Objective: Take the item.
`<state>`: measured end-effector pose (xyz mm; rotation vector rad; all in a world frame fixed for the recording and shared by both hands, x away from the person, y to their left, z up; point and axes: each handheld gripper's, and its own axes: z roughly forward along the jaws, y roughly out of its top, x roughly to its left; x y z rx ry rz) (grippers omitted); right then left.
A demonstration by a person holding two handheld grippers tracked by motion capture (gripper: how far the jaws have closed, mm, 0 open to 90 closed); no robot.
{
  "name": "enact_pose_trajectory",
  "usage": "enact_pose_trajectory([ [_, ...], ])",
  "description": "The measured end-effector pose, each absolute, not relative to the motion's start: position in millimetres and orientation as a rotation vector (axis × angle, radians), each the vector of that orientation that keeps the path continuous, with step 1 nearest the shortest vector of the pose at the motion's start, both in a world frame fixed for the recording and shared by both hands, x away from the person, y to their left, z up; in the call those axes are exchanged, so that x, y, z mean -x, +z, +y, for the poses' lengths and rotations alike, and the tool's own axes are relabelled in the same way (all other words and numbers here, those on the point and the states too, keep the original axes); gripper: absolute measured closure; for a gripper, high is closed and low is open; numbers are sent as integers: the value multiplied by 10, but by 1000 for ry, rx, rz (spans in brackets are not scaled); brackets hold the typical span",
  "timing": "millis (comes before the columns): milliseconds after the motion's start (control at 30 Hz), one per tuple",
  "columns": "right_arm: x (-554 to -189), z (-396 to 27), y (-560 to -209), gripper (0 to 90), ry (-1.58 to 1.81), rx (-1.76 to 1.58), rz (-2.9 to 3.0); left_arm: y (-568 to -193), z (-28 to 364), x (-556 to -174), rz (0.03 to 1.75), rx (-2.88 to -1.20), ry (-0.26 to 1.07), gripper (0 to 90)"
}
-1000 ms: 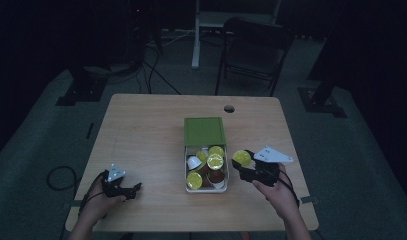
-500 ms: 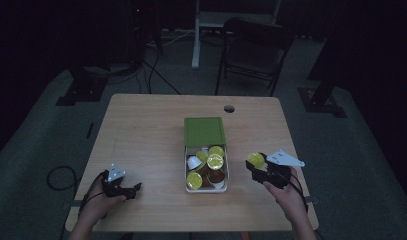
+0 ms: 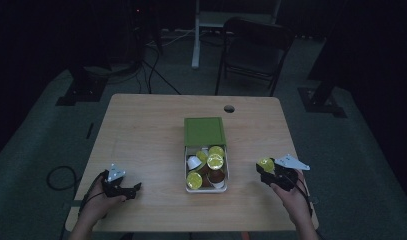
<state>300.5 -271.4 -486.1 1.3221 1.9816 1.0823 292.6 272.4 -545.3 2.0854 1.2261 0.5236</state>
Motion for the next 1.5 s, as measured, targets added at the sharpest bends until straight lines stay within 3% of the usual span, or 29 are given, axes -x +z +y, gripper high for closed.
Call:
enact_pose_trajectory([
  [500,-3060,-3072,-5227,401,942,-1498,1959,-5452,2724,-2926,1226,-2087,524,144],
  [1367,-3058,-3224,-5332,397,879,-1586,1917,-5452,2724,-2926,1226,-2087,524,144],
  [1500,-3058,-3223,-5332,333,913,-1607,1926,-5452,2724,-2925,1227,-2087,524,144],
])
